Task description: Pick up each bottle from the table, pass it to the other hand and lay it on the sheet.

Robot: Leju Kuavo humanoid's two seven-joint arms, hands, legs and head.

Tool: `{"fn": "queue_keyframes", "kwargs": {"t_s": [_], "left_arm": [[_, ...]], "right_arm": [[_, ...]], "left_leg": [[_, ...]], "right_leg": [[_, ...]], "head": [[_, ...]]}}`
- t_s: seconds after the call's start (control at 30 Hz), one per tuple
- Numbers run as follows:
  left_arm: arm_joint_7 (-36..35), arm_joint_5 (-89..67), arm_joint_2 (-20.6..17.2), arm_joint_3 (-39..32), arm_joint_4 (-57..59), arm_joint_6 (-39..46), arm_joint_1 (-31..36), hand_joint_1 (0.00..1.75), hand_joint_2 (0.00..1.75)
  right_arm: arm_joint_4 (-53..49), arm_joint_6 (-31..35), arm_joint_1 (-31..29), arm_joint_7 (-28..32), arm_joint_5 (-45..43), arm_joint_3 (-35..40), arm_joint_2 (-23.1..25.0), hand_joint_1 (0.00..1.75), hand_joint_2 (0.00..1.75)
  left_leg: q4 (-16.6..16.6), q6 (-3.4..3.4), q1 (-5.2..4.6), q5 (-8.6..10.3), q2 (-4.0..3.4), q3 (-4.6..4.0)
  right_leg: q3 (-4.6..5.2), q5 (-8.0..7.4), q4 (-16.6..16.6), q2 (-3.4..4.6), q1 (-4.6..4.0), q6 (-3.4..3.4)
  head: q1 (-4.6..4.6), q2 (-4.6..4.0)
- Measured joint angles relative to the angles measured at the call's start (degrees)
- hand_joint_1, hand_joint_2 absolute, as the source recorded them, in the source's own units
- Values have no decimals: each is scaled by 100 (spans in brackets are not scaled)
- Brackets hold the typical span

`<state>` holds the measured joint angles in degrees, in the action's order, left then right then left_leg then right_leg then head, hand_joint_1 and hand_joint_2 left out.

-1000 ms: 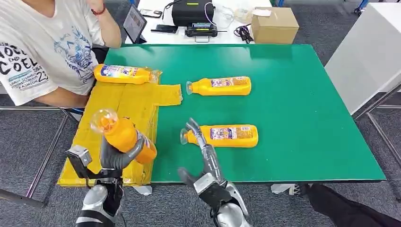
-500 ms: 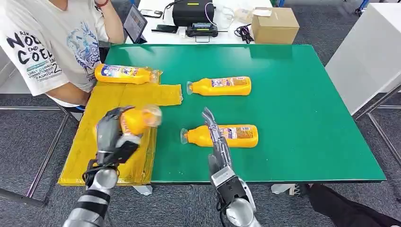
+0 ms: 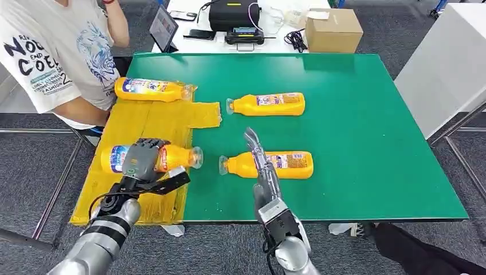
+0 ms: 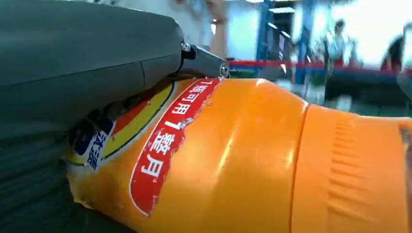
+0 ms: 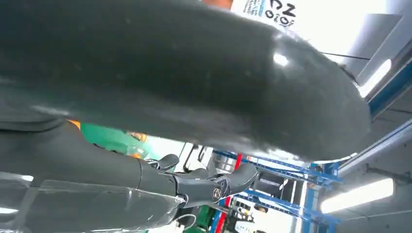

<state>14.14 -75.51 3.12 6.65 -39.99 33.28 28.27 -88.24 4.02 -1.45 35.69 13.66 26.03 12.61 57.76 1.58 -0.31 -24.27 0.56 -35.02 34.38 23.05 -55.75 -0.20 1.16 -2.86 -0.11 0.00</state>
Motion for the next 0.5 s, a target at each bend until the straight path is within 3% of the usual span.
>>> {"fn": "queue_keyframes", "kwargs": {"t_s": [0.5], "left_arm": [[123, -136, -218, 85, 1055, -666, 463, 175, 175]], "right_arm": [[20, -120, 3, -13, -70, -9, 26, 0, 0]], "left_leg": [[-1, 0, 1, 1, 0, 28]], "right_leg": [[-30, 0, 0, -1, 0, 1]], "head": [[0, 0]]}}
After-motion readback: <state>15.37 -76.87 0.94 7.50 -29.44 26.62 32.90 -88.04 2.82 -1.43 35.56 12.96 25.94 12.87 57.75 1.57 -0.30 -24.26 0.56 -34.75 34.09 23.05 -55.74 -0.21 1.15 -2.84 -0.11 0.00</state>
